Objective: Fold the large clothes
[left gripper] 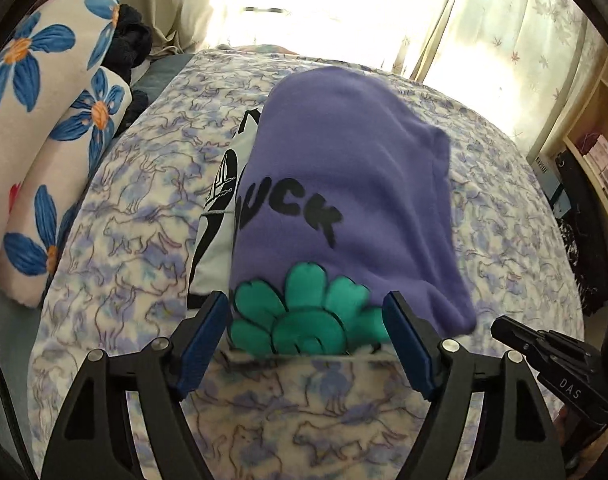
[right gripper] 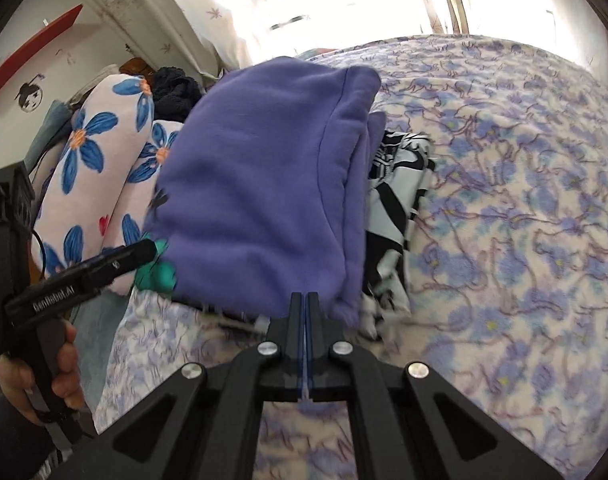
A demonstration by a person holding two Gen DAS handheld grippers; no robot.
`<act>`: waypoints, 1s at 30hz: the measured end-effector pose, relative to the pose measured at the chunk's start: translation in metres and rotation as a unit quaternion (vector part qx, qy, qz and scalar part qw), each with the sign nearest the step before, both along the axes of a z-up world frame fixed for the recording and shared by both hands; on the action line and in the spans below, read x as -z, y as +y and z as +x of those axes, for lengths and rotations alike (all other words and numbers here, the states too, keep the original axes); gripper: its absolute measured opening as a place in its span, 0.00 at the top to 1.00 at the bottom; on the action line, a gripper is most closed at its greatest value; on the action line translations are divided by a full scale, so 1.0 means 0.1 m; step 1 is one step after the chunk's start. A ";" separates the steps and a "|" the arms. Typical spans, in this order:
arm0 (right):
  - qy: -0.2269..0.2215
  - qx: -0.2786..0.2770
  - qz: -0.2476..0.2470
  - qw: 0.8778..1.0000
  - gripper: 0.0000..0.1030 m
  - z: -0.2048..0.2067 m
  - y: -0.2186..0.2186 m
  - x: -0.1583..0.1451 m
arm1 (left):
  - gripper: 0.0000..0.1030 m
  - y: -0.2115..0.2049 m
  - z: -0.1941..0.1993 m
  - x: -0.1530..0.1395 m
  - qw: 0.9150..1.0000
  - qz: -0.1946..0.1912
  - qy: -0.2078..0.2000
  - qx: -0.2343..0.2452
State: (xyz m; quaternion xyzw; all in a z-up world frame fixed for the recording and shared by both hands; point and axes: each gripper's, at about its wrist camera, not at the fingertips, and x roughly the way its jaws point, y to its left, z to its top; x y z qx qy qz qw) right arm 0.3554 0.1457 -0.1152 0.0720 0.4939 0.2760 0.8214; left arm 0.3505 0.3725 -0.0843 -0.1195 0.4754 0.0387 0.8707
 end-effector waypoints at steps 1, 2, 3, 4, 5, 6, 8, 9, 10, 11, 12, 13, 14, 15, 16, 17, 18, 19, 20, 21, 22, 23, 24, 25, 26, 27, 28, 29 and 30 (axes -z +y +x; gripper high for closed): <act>-0.001 -0.002 -0.003 1.000 1.00 -0.08 -0.07 -0.08 | 0.24 -0.03 -0.09 -0.09 1.000 -0.003 -0.001 -0.003; 0.001 -0.003 -0.002 1.000 1.00 -0.14 -0.14 -0.15 | 0.24 -0.08 -0.18 -0.18 1.000 -0.005 -0.002 -0.005; 0.002 -0.004 0.000 1.000 1.00 -0.20 -0.21 -0.21 | 0.24 -0.14 -0.29 -0.27 1.000 -0.005 -0.002 -0.005; 0.001 -0.004 0.003 1.000 1.00 -0.27 -0.29 -0.28 | 0.24 -0.22 -0.40 -0.37 1.000 -0.002 -0.003 -0.005; 0.000 -0.004 0.006 1.000 1.00 -0.37 -0.39 -0.39 | 0.24 -0.29 -0.53 -0.48 1.000 0.001 -0.005 -0.004; -0.002 -0.005 0.008 1.000 1.00 -0.45 -0.47 -0.49 | 0.24 -0.35 -0.63 -0.56 1.000 0.002 -0.006 -0.004; -0.005 -0.009 0.009 1.000 1.00 -0.60 -0.61 -0.64 | 0.24 -0.52 -0.88 -0.76 1.000 0.007 -0.007 -0.002; -0.006 -0.011 0.008 1.000 0.97 -0.70 -0.70 -0.74 | 0.24 -0.60 -0.99 -0.84 1.000 0.007 -0.006 -0.002; -0.007 -0.013 0.009 1.000 0.97 -0.79 -0.79 -0.82 | 0.24 -0.69 -1.12 -0.93 1.000 0.006 -0.004 -0.003; -0.006 -0.017 0.010 1.000 0.97 -0.92 -0.90 -0.92 | 0.24 -0.79 -1.26 -1.01 1.000 0.004 -0.002 -0.002; -0.006 -0.019 0.011 1.000 0.97 -1.00 -0.97 -0.99 | 0.24 -0.86 -1.36 -1.08 1.000 0.004 -0.001 -0.001; -0.006 -0.023 0.011 1.000 0.97 -1.10 -1.06 -1.05 | 0.24 -0.96 -1.48 -1.14 1.000 0.003 -0.002 -0.001; -0.006 -0.027 0.012 1.000 0.97 -1.24 -1.19 -1.14 | 0.24 -1.06 -1.62 -1.21 1.000 0.002 -0.003 -0.001; -0.008 -0.029 0.011 0.999 0.97 -1.35 -1.30 -1.21 | 0.24 -1.18 -1.75 -1.27 1.000 0.001 -0.002 0.001; -0.008 -0.031 0.009 0.999 0.97 -1.42 -1.37 -1.24 | 0.24 -1.29 -1.86 -1.31 1.000 0.001 0.000 0.002; -0.009 -0.035 0.004 0.999 0.97 -1.55 -1.50 -1.30 | 0.24 -1.43 -2.01 -1.35 1.000 0.000 0.000 0.002; -0.009 -0.036 0.001 0.999 0.97 -1.65 -1.61 -1.33 | 0.24 -1.52 -2.10 -1.37 1.000 -0.002 0.002 0.004; -0.008 -0.037 -0.001 0.999 0.97 -1.74 -1.71 -1.35 | 0.24 -1.66 -2.22 -1.38 1.000 -0.003 0.004 0.005; -0.007 -0.038 -0.003 0.999 0.97 -1.82 -1.79 -1.35 | 0.24 -1.75 -2.31 -1.39 1.000 -0.004 0.004 0.005; -0.003 -0.037 -0.007 0.999 0.97 -1.93 -1.92 -1.34 | 0.24 -1.88 -2.42 -1.38 1.000 -0.004 0.003 0.007; 0.000 -0.035 -0.009 0.999 0.97 -1.99 -1.99 -1.33 | 0.24 -1.99 -2.50 -1.38 1.000 -0.002 0.002 0.010; 0.005 -0.034 -0.011 0.999 0.97 -2.07 -2.08 -1.31 | 0.24 -2.15 -2.61 -1.36 1.000 0.007 0.003 0.013; 0.011 -0.030 -0.012 0.999 0.97 -2.15 -2.18 -1.27 | 0.24 -2.24 -2.67 -1.33 1.000 0.013 0.005 0.015; 0.018 -0.024 -0.014 0.999 0.97 -2.23 -2.29 -1.23 | 0.23 -2.36 -2.75 -1.29 1.000 0.017 0.005 0.017; 0.022 -0.022 -0.017 0.999 0.97 -2.27 -2.35 -1.20 | 0.18 -2.48 -2.83 -1.25 1.000 0.017 0.006 0.018; 0.029 -0.018 -0.022 0.999 0.97 -2.33 -2.43 -1.14 | 0.13 -2.56 -2.88 -1.22 1.000 0.017 0.008 0.016; 0.034 -0.012 -0.027 0.999 0.96 -2.39 -2.51 -1.08 | 0.12 -2.64 -2.93 -1.18 1.000 0.017 0.008 0.014; 0.037 -0.006 -0.036 0.999 0.95 -2.45 -2.57 -1.03 | 0.12 -2.74 -3.01 -1.13 1.000 0.016 0.007 0.009; 0.037 0.002 -0.049 0.998 0.88 -2.53 -2.64 -0.98 | 0.12 -2.80 -3.05 -1.09 1.000 0.015 0.007 0.008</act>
